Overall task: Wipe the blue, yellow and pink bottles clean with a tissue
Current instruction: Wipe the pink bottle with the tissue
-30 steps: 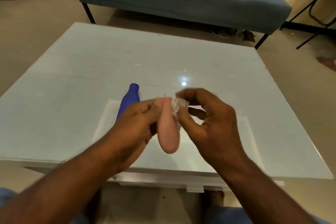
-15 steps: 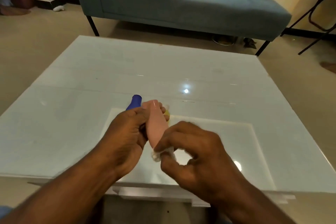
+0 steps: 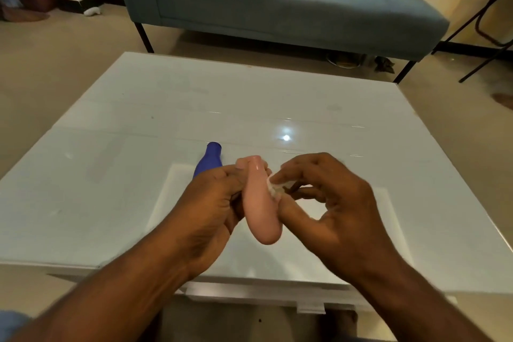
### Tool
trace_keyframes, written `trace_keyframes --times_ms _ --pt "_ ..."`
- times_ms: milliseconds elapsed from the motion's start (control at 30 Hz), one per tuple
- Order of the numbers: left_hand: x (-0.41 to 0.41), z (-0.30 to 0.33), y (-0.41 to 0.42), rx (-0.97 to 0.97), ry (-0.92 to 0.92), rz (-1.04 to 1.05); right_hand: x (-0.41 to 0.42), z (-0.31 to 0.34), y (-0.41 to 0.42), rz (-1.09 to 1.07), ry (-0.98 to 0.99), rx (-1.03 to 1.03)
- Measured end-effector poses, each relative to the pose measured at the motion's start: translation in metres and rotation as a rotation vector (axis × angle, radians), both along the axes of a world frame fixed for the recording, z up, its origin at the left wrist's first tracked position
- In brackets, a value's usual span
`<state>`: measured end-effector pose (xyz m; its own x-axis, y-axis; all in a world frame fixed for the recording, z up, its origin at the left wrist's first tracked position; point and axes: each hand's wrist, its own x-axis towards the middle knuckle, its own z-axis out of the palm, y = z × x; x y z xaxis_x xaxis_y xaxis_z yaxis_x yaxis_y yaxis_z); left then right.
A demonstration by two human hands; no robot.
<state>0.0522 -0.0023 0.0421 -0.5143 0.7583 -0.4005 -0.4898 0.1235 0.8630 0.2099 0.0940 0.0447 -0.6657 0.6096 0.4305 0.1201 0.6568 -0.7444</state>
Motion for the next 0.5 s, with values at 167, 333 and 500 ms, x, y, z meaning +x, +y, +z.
trace_keyframes --times_ms 167,333,500 --pt "-0.001 -0.003 0.0 -0.008 0.019 0.008 -0.001 -0.006 -0.012 0.046 -0.061 0.057" --pt "0.004 -0.001 0.001 0.038 0.055 -0.016 0.0 -0.003 0.0 -0.077 0.016 -0.064" --pt "-0.002 -0.003 -0.001 0.034 0.09 -0.064 0.0 -0.003 -0.019 0.072 -0.047 0.161"
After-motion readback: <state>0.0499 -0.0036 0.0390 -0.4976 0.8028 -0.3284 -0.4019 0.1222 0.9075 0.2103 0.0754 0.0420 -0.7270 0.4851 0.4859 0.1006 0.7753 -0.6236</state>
